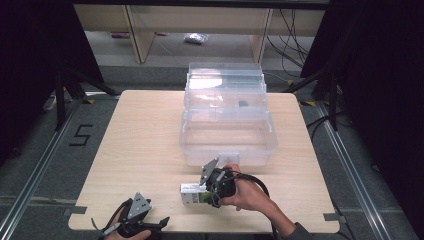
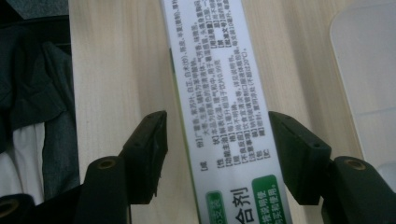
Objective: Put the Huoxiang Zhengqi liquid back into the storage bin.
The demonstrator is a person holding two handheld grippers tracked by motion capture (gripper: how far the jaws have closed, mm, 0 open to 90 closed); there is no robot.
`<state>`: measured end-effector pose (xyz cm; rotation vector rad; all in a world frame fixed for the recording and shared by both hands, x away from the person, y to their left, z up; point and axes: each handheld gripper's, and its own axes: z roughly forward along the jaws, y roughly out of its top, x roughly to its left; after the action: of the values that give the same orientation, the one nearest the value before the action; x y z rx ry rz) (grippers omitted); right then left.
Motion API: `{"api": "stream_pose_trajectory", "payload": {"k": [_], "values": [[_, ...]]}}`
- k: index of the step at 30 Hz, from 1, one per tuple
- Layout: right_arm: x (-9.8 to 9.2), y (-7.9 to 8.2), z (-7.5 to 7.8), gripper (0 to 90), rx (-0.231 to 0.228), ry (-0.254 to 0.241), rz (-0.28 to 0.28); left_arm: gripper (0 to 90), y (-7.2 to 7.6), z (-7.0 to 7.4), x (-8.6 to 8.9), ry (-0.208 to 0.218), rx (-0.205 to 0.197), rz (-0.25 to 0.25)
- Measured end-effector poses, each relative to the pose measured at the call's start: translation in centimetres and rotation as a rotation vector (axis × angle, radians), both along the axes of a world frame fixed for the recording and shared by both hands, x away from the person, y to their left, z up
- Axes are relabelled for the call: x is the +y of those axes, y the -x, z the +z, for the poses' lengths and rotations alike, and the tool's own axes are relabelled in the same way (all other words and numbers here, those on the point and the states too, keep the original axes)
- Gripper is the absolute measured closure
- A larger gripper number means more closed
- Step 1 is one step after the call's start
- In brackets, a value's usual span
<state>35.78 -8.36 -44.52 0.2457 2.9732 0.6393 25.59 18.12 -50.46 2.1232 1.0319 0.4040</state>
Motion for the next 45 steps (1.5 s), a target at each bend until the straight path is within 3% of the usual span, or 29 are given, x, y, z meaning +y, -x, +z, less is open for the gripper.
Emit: {"api": "stream_pose_trajectory", "payload": {"k": [4,11,14,15,19,24,29,32,35,36,38,39,40,42,45], "values": [[0.0,-0.1,-0.1,41.8,0.000,0.008,0.005,15.1,0.0,-0.1,0.0,0.015,-0.008,0.014],[0.1,0.0,-0.4,43.3,0.019,0.027,-0.009,15.1,0.0,-0.1,-0.1,0.005,-0.006,0.002],[0.3,-0.3,-0.6,43.1,0.008,0.046,0.028,15.1,0.0,-0.1,-0.1,0.004,-0.007,0.002],[0.3,-0.2,-0.6,43.2,0.026,0.039,0.009,15.1,0.0,0.0,-0.1,0.000,-0.005,0.001],[0.4,-0.2,-0.8,44.6,0.025,0.049,0.003,15.1,0.1,0.0,-0.1,0.007,0.004,-0.013],[0.4,-0.5,-1.1,55.0,-0.027,0.089,0.069,15.1,0.1,0.0,-0.1,0.010,0.003,-0.009],[0.3,-0.4,-1.0,63.5,-0.029,0.100,0.090,15.1,0.1,0.0,-0.1,0.006,0.004,-0.009],[0.2,0.0,-0.8,64.4,-0.022,0.127,0.049,15.1,0.1,0.0,-0.1,0.008,0.002,-0.010],[0.0,-0.2,-0.6,64.6,-0.039,0.132,0.076,15.1,0.1,-0.1,-0.1,0.012,0.002,-0.005],[-0.2,0.2,-0.3,64.7,-0.010,0.151,0.009,15.1,0.1,0.0,-0.1,0.008,0.005,-0.010],[-0.5,0.2,0.0,64.7,-0.018,0.152,-0.008,15.1,0.1,0.0,-0.1,0.010,0.004,-0.007],[-0.6,-0.1,0.1,64.7,-0.032,0.148,0.028,15.1,0.0,0.0,0.0,-0.004,0.002,-0.003],[-0.8,0.0,0.3,64.7,-0.040,0.146,0.019,15.1,0.0,-0.1,-0.1,0.004,-0.001,0.005],[-1.1,0.2,0.6,64.7,0.000,0.130,-0.017,15.1,0.0,-0.1,-0.1,0.011,-0.003,0.010],[-1.5,-0.1,1.1,64.7,-0.006,0.127,-0.020,15.1,0.0,-0.1,-0.2,0.011,-0.004,0.008]]}}
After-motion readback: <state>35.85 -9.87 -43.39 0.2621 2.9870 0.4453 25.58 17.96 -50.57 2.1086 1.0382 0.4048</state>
